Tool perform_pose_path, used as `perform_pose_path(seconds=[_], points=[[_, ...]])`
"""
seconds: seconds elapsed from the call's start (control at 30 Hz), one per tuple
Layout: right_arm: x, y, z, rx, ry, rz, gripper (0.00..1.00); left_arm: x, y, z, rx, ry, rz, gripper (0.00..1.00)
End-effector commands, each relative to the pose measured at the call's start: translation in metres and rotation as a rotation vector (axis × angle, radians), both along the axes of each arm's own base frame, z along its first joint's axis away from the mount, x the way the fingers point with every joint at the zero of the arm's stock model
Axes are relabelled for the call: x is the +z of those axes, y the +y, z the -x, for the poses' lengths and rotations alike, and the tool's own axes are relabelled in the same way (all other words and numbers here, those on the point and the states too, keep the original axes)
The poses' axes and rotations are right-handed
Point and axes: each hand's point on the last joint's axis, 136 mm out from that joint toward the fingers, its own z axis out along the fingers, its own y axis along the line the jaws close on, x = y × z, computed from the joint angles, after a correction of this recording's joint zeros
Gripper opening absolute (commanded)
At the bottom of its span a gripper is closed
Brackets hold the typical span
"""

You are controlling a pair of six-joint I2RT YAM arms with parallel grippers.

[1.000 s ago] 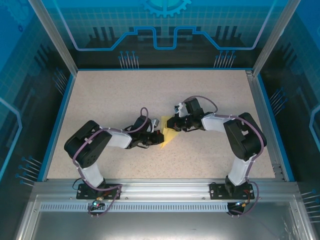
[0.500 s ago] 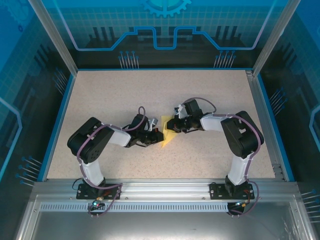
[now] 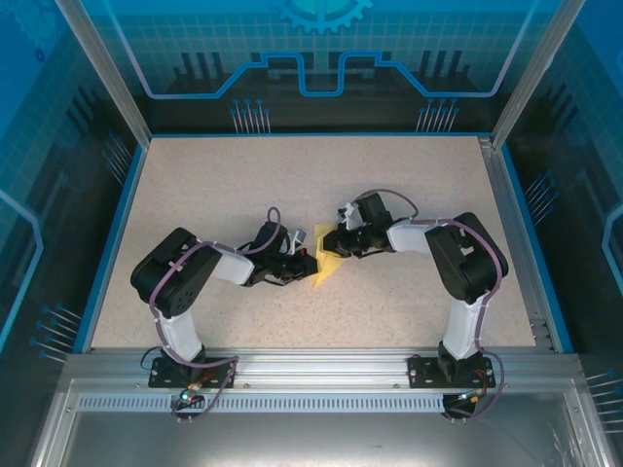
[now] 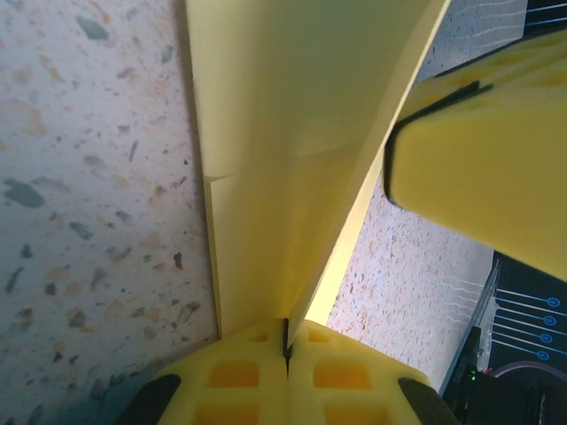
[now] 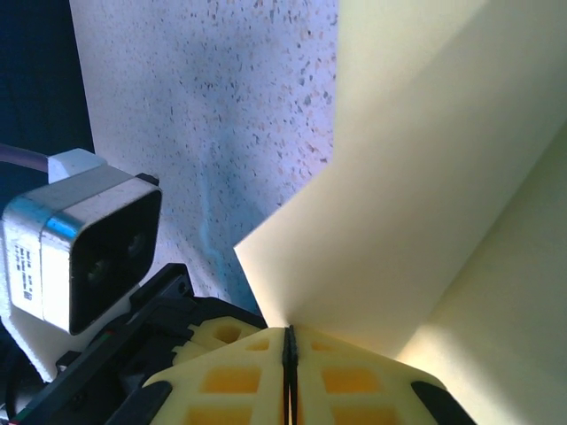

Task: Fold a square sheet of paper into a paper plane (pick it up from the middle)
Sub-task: Fourth fold the wing at the center of the table.

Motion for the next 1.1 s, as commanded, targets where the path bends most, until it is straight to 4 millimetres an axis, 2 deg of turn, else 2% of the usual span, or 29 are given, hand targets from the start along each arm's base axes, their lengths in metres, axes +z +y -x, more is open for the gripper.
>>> perform_pose_path(seconds=[0.0, 0.37, 1.07], points=[[0.004, 0.010, -0.003, 0.017, -0.007, -0.023, 0.11, -0.017, 0.013, 0.006, 0.032, 0.089, -0.048, 0.00], [-0.007, 0.012, -0.011, 0.012, 0.002, -0.008, 0.11, -0.017, 0.016, 0.005, 0.058, 0.113, -0.045, 0.00], [-0.026, 0.004, -0.012, -0.019, 0.020, 0.061, 0.11, -0.023, 0.020, 0.007, 0.063, 0.176, -0.066, 0.00]])
